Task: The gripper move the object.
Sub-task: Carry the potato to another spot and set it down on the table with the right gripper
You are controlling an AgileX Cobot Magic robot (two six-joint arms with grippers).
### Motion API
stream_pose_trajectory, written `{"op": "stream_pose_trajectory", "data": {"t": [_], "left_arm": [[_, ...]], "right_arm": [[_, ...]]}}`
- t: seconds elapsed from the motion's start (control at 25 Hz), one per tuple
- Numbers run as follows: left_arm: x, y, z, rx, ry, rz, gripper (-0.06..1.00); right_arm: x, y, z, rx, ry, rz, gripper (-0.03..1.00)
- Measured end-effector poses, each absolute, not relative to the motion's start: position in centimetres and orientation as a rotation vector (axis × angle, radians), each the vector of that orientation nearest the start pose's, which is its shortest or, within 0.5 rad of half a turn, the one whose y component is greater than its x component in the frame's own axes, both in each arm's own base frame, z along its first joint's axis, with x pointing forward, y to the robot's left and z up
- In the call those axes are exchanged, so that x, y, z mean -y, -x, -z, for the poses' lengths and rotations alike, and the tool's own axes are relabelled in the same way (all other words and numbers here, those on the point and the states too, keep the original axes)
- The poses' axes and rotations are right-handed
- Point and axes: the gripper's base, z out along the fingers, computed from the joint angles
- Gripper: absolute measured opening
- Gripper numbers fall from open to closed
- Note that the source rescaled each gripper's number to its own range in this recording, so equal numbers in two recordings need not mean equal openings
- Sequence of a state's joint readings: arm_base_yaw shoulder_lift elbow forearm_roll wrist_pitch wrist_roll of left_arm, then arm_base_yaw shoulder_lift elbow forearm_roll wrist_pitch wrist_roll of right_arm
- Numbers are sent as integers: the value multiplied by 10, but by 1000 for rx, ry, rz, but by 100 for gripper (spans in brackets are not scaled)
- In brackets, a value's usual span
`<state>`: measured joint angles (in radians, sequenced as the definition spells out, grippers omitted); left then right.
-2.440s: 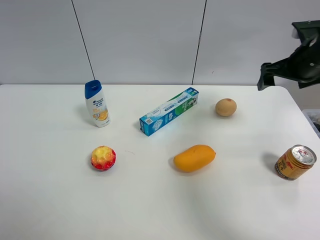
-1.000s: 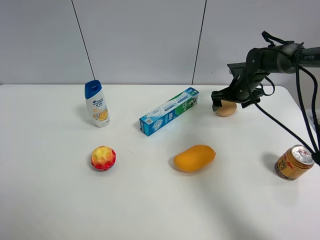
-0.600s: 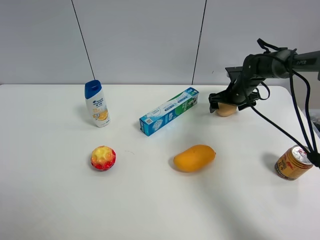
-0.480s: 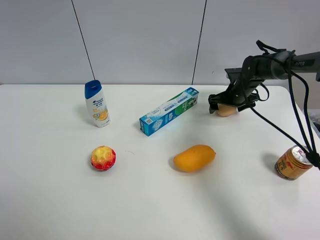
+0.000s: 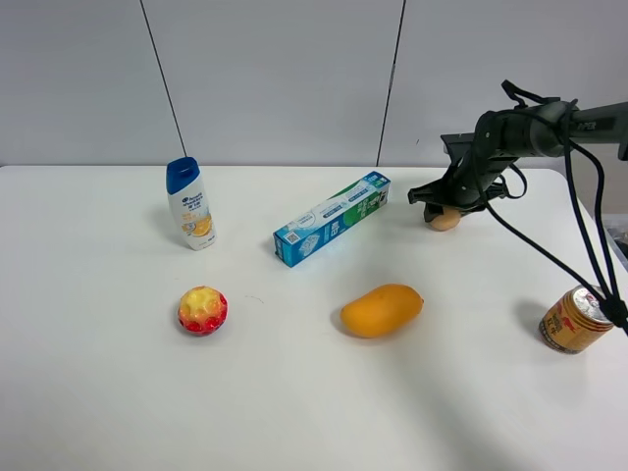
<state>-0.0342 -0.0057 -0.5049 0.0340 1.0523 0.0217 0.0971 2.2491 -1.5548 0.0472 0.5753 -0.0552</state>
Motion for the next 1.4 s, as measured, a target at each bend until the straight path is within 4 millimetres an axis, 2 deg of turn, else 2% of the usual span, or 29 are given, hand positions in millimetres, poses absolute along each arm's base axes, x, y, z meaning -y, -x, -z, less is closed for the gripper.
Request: {"op": "stream_pose_trajectory", "data": {"t": [0.16, 0.28, 0.36, 0.48, 0.72, 0.84, 1.0, 1.2, 1.4], "left_arm": [[-3, 6, -279, -2024, -55, -33, 100], [-3, 6, -279, -2024, -56, -33, 100], [-3, 6, -279, -2024, -56, -33, 100], [-3, 6, -279, -2024, -56, -33, 100], [-3, 6, -279, -2024, -56, -33, 100], [-3, 6, -279, -2024, -56, -33, 100], [-3, 6, -279, -2024, -56, -33, 100], [-3, 6, -279, -2024, -56, -33, 100], [-3, 6, -279, -2024, -56, -33, 100]], "right_arm": [[-47, -456, -112, -2760, 163, -58, 2], [-47, -454, -125, -2762, 165, -59, 1], [-47, -451, -144, -2742, 165, -61, 1], [-47, -442, -186, -2705, 170, -65, 0], [-64, -407, -257, -2696, 246, -86, 1], [-85, -390, -281, -2665, 342, -100, 0], [-130, -369, -296, -2608, 534, -136, 0], [-196, -339, -296, -2555, 779, -196, 0], [-247, -310, -285, -2524, 981, -233, 0]]}}
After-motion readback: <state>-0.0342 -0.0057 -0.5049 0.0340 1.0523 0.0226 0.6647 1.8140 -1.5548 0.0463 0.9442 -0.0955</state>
